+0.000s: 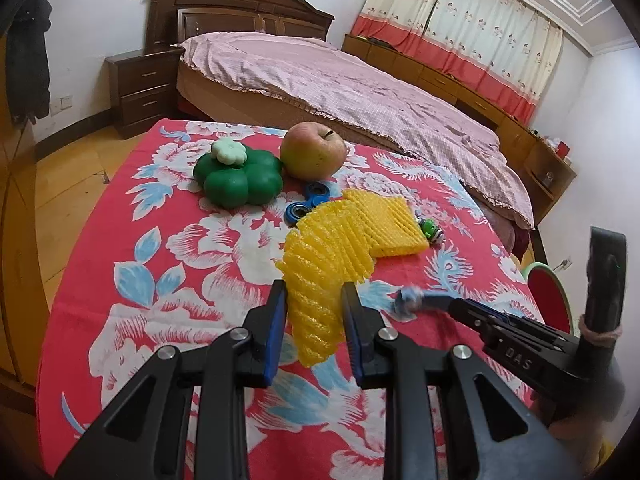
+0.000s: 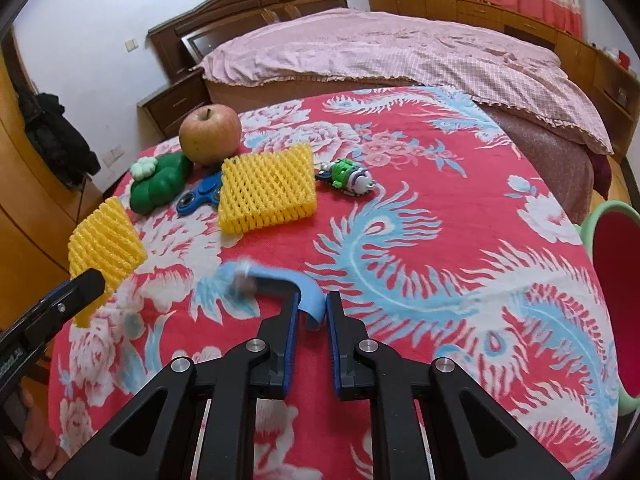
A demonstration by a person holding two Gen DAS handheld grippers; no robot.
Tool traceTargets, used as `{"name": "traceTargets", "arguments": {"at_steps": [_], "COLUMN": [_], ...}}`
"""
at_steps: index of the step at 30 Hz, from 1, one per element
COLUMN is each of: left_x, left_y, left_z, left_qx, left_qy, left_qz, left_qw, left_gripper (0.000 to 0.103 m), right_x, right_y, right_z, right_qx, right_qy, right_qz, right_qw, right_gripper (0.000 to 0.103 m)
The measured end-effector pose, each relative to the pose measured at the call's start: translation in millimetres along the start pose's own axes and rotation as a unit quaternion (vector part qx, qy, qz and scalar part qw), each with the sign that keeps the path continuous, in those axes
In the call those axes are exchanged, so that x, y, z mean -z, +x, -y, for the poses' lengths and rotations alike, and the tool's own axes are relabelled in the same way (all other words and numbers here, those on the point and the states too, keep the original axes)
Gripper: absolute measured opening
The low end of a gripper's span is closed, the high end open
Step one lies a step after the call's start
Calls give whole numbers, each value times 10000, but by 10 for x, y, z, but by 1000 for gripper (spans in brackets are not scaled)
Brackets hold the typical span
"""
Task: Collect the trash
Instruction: 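Grasp the blue plastic toy on the table with the right tool, then drop the blue toy in the bucket with the right tool while left tool holds net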
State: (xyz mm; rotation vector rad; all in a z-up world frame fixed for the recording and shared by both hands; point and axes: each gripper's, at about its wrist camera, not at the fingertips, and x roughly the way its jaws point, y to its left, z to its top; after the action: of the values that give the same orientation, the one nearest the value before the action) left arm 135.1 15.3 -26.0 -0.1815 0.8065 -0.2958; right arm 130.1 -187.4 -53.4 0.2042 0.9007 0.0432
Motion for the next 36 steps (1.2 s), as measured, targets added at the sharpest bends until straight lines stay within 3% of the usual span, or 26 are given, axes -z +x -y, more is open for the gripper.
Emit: {"name": "traceTargets", "arguments": {"at_steps": [12,36], "left_x": [53,129], "left_y": [-126,-67], "left_z": [505,1676], "left_qx": [253,684], "left_qy": [229,1168], "left_qz": [-94,-283], "left_qw": [9994,9904], "left_gripper": [27,27], "right_x": [119,386], "right_y": [-705,-1699], "right_z": [444,1457], "right_qx": [-69,408], "right_qy": [370,1144], "right_qz": [648,1528], "right_qw": [9972,9808], "right_gripper": [13,13]}}
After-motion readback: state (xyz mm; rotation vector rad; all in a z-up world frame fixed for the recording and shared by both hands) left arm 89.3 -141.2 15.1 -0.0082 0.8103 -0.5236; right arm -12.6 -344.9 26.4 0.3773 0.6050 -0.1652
